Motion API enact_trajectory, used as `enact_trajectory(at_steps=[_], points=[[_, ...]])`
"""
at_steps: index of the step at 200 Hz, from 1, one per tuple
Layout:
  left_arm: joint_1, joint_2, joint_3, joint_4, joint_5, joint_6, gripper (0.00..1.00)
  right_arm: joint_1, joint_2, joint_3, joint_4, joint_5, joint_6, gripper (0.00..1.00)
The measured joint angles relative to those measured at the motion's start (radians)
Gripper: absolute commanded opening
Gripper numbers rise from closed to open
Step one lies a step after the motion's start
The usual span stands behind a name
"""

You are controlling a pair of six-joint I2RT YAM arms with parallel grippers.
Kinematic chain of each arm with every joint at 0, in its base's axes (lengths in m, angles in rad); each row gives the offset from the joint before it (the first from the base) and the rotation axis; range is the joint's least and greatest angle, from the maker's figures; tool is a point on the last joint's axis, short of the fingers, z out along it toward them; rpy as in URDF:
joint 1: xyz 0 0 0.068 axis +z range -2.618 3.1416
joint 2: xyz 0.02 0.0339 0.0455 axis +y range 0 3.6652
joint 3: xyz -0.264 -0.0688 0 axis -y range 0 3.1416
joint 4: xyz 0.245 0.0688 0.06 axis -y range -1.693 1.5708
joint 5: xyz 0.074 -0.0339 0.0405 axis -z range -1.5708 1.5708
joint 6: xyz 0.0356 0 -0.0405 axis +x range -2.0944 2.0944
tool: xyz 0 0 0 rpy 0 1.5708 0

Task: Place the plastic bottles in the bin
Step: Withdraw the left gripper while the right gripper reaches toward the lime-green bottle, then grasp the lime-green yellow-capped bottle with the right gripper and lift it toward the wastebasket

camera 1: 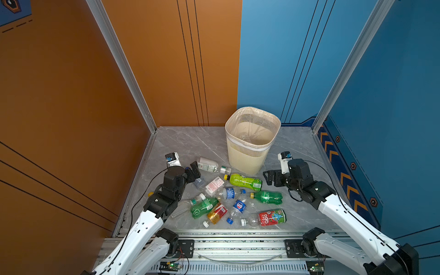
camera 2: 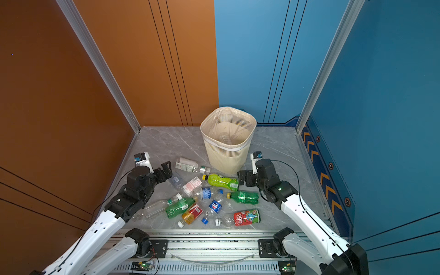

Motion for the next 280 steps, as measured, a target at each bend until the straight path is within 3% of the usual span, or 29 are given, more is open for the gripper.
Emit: enact_trajectory(at_steps=[41, 77, 209, 280], points=[[0.036, -0.039, -0.023, -0.034, 0.004, -0.011, 0.98, 0.174, 0.164, 0.097, -0.018, 0.047, -0.119, 0.98], [0.070, -0.099, -0.053, -0.056, 0.013, -0.023, 0.98, 0.253, 0.309, 0.138, -0.027, 0.074, -0.194, 0.98], [0.169, -0.174, -0.087, -0.111, 0.068, -0.053, 0.98, 0.260, 0.668, 0.267, 0.006, 0.184, -0.312, 0.93], [0.193, -0.215, -0.089, -0.137, 0.080, -0.072, 0.98, 0.283, 0.753, 0.318, 0.024, 0.295, -0.391, 0.76]])
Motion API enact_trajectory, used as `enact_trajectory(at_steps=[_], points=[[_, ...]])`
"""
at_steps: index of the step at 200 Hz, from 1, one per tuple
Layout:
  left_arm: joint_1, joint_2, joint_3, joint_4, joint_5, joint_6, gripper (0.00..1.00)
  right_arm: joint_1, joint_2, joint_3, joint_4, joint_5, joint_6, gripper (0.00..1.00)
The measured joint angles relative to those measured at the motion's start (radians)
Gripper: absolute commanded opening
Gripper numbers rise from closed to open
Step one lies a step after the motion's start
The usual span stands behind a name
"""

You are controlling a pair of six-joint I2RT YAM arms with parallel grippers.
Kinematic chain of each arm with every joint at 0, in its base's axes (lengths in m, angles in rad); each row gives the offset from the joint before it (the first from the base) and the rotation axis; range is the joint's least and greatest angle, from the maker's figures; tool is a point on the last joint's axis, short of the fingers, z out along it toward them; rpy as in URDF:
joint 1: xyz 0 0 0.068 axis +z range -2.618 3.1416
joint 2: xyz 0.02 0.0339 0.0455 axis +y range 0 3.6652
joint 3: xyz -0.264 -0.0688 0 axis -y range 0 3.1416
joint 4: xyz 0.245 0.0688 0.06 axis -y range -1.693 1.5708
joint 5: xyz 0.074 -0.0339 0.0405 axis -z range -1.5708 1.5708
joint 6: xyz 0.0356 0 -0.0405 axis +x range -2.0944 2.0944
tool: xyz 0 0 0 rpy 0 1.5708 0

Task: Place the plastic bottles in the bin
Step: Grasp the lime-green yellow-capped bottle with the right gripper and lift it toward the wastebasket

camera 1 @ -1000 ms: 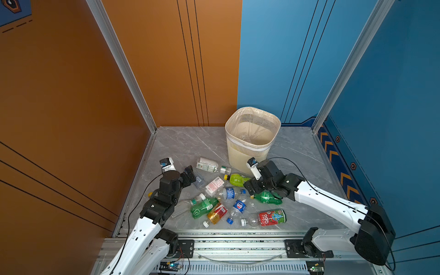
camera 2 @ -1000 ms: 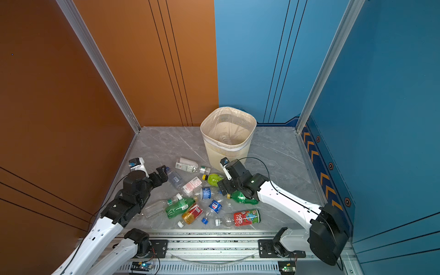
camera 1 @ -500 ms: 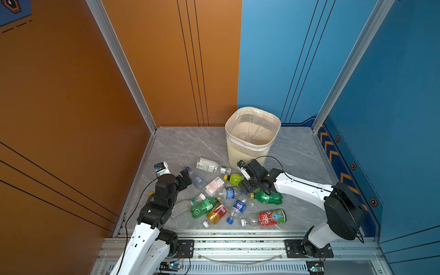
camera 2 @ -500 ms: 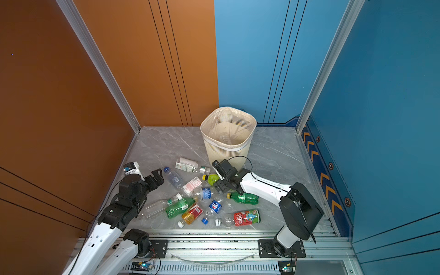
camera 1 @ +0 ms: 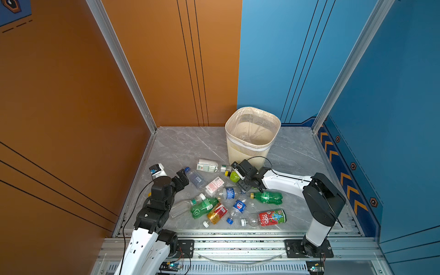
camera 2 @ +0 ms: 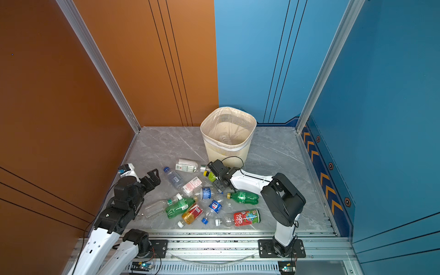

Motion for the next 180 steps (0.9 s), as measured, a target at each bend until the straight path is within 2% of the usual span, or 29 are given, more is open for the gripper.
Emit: enact_trajectory(at_steps=[51, 77, 180], points=[[0.017, -0.010, -0.008, -0.009, 0.006, -0.005, 0.98, 0.016, -0.003, -0.001, 0.043, 0.040, -0.049, 0.59], [0.021, -0.010, -0.017, -0.009, 0.011, -0.014, 0.98, 0.030, -0.039, -0.019, 0.059, 0.054, -0.068, 0.55], [0.041, 0.030, -0.023, 0.015, 0.034, -0.029, 0.98, 0.100, -0.434, -0.053, 0.103, 0.069, -0.080, 0.49]])
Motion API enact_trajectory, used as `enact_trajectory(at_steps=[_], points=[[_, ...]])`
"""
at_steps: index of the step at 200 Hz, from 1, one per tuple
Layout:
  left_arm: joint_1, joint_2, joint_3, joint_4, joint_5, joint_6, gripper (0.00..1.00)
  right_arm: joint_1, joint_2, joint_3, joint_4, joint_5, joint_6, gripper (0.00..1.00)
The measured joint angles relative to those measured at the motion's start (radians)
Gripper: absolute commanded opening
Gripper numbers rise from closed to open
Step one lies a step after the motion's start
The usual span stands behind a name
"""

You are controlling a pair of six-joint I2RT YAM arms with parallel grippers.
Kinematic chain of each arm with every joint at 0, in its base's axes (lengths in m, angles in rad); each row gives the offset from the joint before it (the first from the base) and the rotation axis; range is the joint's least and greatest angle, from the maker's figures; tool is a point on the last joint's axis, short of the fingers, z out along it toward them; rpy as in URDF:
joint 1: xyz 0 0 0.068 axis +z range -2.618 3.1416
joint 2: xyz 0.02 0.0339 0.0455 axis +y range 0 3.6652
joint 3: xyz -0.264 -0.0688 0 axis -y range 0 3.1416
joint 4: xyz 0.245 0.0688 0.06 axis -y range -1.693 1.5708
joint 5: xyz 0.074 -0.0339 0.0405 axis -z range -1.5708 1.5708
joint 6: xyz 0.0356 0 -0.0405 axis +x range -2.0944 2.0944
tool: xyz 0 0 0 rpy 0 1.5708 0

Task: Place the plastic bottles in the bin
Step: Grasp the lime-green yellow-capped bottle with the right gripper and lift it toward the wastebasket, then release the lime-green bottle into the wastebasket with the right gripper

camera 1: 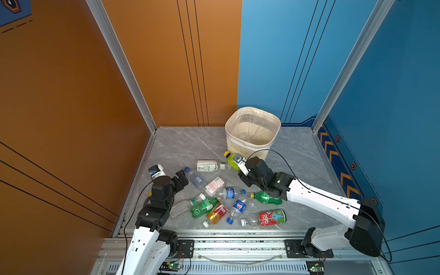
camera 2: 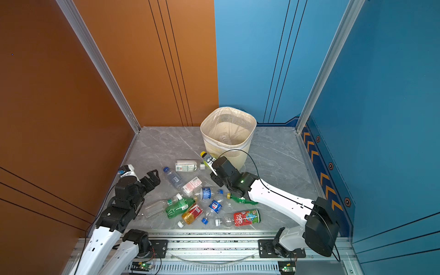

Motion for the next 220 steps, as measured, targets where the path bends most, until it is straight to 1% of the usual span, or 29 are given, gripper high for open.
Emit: enact_trajectory(at_steps=[55, 95, 113, 135, 161, 192, 220], points=[[0.011, 0.010, -0.011, 0.006, 0.011, -0.015, 0.98, 0.000, -0.139, 0.011, 0.005, -0.031, 0.033, 0.48], [0.020, 0.000, -0.012, 0.006, 0.016, -0.018, 0.98, -0.005, -0.194, 0.060, 0.037, -0.065, 0.060, 0.48], [0.021, -0.015, -0.019, 0.006, 0.019, -0.019, 0.97, -0.026, -0.203, 0.095, 0.066, -0.080, 0.067, 0.48], [0.026, -0.024, -0.023, 0.006, 0.022, -0.019, 0.98, -0.086, -0.203, 0.145, 0.112, -0.097, 0.074, 0.48], [0.031, -0.023, -0.023, 0.005, 0.027, -0.022, 0.98, -0.197, -0.176, 0.209, 0.182, -0.136, 0.086, 0.48], [0.032, -0.030, -0.023, 0.005, 0.034, -0.023, 0.98, -0.334, -0.087, 0.281, 0.258, -0.172, 0.102, 0.48], [0.040, -0.032, -0.023, 0.004, 0.037, -0.023, 0.98, -0.398, 0.003, 0.329, 0.298, -0.196, 0.112, 0.48]])
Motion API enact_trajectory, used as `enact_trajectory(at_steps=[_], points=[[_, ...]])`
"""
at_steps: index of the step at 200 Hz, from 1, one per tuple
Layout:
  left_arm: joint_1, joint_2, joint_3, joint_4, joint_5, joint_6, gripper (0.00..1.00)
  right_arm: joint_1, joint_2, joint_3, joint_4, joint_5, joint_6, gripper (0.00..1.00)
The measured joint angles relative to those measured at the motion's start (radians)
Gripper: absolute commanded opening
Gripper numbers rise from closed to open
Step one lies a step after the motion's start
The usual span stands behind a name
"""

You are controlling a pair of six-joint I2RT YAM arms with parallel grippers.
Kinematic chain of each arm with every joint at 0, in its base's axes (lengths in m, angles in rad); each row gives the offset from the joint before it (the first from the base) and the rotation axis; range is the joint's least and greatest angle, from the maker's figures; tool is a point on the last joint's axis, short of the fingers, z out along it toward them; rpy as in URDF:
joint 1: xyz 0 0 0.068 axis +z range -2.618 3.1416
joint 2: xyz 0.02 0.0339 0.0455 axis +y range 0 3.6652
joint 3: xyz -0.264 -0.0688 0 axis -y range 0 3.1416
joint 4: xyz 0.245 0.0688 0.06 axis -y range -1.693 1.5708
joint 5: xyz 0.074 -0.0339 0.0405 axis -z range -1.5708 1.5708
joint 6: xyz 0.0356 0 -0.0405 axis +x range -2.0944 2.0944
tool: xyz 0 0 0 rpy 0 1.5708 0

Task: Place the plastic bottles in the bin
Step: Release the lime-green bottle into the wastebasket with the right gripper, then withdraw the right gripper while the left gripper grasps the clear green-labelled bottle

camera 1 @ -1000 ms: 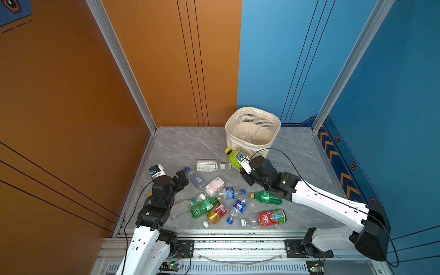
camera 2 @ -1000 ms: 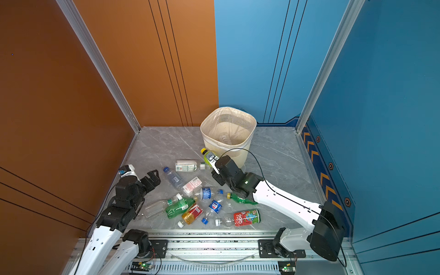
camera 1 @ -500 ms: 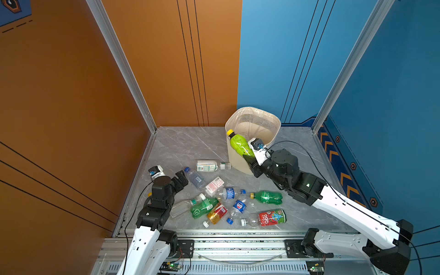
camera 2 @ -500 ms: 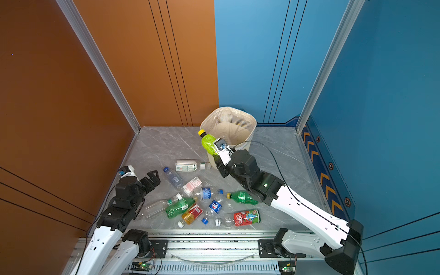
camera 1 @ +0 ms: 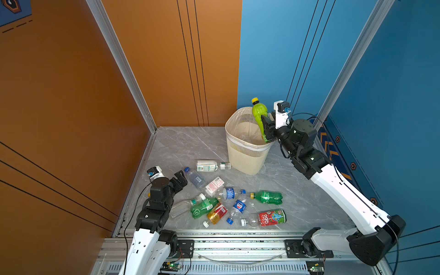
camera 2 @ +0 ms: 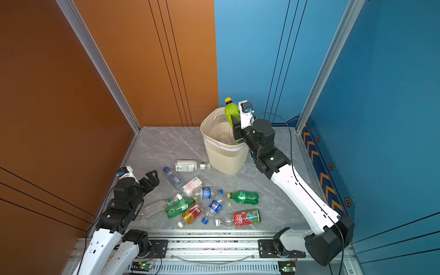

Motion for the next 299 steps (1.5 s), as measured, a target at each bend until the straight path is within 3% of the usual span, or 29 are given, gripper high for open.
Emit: enact_trajectory(at_steps=[50, 88, 112, 169, 219, 263, 299], points=[[0.005, 0.009, 0.000, -0.001, 0.011, -0.003, 0.98, -0.051, 0.097, 0.042, 0.010, -0.027, 0.021, 0.53], [0.012, 0.040, 0.000, 0.001, 0.023, -0.003, 0.98, -0.068, 0.069, 0.028, 0.015, -0.047, 0.084, 0.79], [0.012, 0.076, 0.000, 0.009, 0.043, 0.000, 0.98, -0.068, -0.042, -0.064, 0.012, -0.053, 0.131, 0.99], [0.017, 0.204, 0.069, 0.021, 0.137, 0.086, 0.98, -0.069, -0.444, -0.501, -0.007, -0.074, 0.266, 1.00], [-0.018, 0.403, 0.258, -0.005, 0.248, 0.245, 0.99, -0.069, -0.579, -0.700, -0.095, -0.074, 0.364, 1.00], [-0.185, 0.646, 0.502, -0.086, 0.216, 0.525, 0.98, -0.070, -0.618, -0.730, -0.109, -0.075, 0.398, 1.00], [-0.266, 0.787, 0.553, -0.108, 0.148, 0.790, 0.99, -0.071, -0.637, -0.750, -0.111, -0.082, 0.412, 1.00]])
